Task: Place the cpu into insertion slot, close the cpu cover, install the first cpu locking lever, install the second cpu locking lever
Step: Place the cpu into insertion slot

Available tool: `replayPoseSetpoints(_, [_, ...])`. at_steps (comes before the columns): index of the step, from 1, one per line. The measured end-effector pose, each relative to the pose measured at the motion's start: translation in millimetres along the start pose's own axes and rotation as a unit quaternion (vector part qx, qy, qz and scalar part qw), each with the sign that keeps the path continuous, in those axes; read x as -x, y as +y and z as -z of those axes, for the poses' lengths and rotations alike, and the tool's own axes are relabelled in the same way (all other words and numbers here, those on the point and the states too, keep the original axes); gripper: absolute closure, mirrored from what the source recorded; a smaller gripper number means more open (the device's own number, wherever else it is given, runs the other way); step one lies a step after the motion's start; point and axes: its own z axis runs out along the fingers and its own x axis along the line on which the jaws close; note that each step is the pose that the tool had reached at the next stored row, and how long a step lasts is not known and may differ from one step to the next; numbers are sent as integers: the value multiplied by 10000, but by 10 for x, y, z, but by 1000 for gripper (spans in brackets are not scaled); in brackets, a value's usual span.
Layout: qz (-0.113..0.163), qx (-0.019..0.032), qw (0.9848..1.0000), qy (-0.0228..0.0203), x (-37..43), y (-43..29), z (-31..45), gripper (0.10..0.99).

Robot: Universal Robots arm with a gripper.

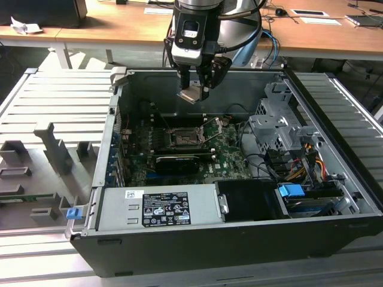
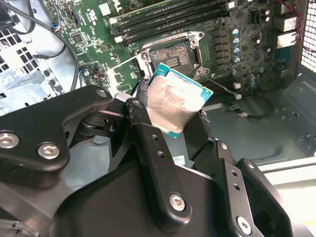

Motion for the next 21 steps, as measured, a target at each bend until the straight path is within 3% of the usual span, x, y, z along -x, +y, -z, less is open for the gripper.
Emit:
replayPoseSetpoints(13, [-148, 3, 9999, -13, 0, 0, 0, 557])
replayPoseSetpoints(21, [-471, 10, 9989, -42, 0, 0, -1, 557])
